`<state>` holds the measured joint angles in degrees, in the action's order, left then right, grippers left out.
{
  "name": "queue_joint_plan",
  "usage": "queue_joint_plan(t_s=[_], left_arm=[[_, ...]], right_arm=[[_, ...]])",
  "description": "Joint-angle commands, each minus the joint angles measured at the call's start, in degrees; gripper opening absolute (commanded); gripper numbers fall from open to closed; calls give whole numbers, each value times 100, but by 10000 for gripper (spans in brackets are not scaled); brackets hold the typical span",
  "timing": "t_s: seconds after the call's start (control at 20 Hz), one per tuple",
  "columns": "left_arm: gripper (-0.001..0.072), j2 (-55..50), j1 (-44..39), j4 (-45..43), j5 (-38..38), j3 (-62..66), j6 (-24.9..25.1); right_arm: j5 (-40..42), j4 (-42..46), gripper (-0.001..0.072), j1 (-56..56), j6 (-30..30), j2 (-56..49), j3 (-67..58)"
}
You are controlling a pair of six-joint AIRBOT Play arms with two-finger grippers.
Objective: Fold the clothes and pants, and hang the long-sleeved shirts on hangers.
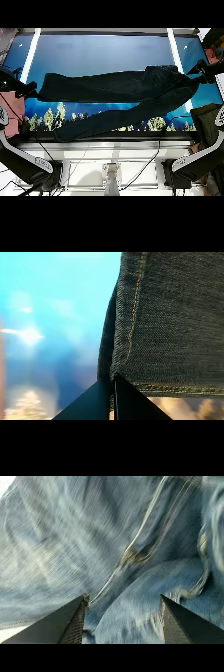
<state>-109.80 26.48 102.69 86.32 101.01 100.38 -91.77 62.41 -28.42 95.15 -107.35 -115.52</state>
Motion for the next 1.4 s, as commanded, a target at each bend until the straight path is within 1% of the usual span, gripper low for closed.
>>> queue_joint_plan(t_s=[0.0,0.1,0.15,0.2,0.25,0.3,0.35,0.4,0.45,0.5,0.55,0.6,0.65,0.7,0.75,0.8,0.9,0.95,1.0,1.05,1.1,1.2,1.3,1.35], left_arm=[[10,63,-37,-452,-20,0,-160],[17,63,-103,-450,-20,0,-164],[96,63,-140,-448,-24,0,-164],[297,63,-162,-448,-42,0,-177],[396,63,-184,-448,-52,0,-317],[406,63,-186,-407,-50,0,-424],[406,66,-186,-229,2,0,-422],[385,66,-184,17,79,0,-420],[247,66,-184,310,186,0,-352],[120,66,-184,660,313,-2,-149],[102,83,-208,1001,431,-39,26],[102,164,-229,1272,505,-190,125],[103,299,-258,1351,570,-452,164],[106,472,-297,1344,632,-798,262],[145,706,-293,1346,686,-1272,393],[169,955,-291,1342,789,-1775,586],[170,1440,-251,1311,1025,-2785,1019],[198,1637,-251,1309,1233,-3224,1158],[292,1770,-251,1309,1449,-3565,1259],[353,1873,-251,1294,1547,-3866,1307],[355,1919,-249,1200,1545,-4076,1305],[355,1921,-249,737,1543,-4238,1298],[355,1961,-203,48,1545,-4238,1097],[355,2000,-153,-74,1543,-4238,1062]], right_arm=[[358,79,516,4,173,-4,0],[396,72,517,2,170,-4,0],[393,61,517,4,170,-4,0],[393,55,517,4,170,-4,0],[393,55,517,4,168,-4,0],[396,59,517,2,164,-4,0],[398,63,517,2,162,-4,0],[400,63,517,2,153,-4,0],[396,61,507,2,131,-4,0],[367,57,393,2,81,-4,0],[295,55,219,4,-59,-4,0],[205,55,161,4,-195,-4,0],[90,48,221,2,-289,-4,0],[101,11,332,-13,-286,-4,0],[125,13,361,-15,-289,-4,0],[131,11,361,-13,-289,-7,0],[138,-118,361,-13,-289,-11,0],[138,-199,361,-7,-289,-11,0],[138,-315,364,-7,-289,-11,0],[138,-398,403,-9,-289,-11,0],[138,-431,415,-9,-286,-11,0],[140,-433,415,-9,-289,-11,0],[157,-459,415,-9,-286,-11,0],[195,-466,414,-9,-286,-11,0]])
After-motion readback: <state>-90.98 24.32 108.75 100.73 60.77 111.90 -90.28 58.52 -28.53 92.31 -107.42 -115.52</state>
